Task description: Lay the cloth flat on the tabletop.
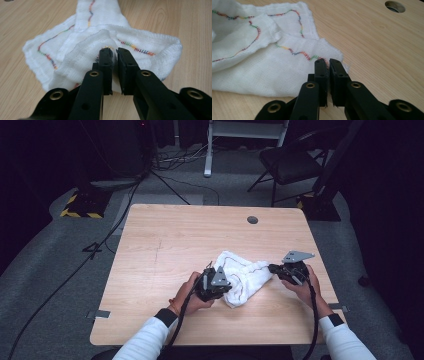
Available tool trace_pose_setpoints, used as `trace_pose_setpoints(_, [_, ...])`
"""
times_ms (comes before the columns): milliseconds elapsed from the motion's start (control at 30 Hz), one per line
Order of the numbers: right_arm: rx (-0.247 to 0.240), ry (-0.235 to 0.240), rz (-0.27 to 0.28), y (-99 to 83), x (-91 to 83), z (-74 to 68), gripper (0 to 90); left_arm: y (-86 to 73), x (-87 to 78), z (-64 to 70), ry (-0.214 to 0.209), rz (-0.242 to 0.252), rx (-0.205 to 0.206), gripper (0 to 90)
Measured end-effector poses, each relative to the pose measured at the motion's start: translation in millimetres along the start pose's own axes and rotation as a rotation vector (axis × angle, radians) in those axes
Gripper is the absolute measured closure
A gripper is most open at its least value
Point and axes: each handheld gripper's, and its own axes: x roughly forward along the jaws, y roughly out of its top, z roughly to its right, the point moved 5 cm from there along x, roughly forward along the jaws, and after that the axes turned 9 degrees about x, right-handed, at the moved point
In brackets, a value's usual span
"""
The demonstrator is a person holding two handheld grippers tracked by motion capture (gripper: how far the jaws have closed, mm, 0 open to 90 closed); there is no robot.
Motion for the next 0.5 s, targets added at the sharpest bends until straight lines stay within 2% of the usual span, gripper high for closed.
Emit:
trace_pose_setpoints(100, [-0.007, 0.018, 0.017, -0.3, -10.2, -5.2, 85.3, -7.6, -8.2, -0.8, 0.004, -0.014, 0.004, 84.5])
trace_pose_setpoints(267, [-0.005, 0.04, 0.041, -2.7, -23.4, -11.0, 84.8, -27.3, -19.6, -2.4, 0.021, -0.071, 0.004, 84.9])
trace_pose_setpoints(433, [-0.014, 0.058, 0.003, -17.2, -26.7, -19.4, 82.5, -57.0, -30.1, -6.4, 0.014, -0.112, -0.068, 84.6])
trace_pose_setpoints(500, [-0.031, 0.043, -0.021, -22.1, -25.1, -21.6, 74.8, -67.0, -32.5, -5.5, 0.003, -0.113, -0.103, 84.3])
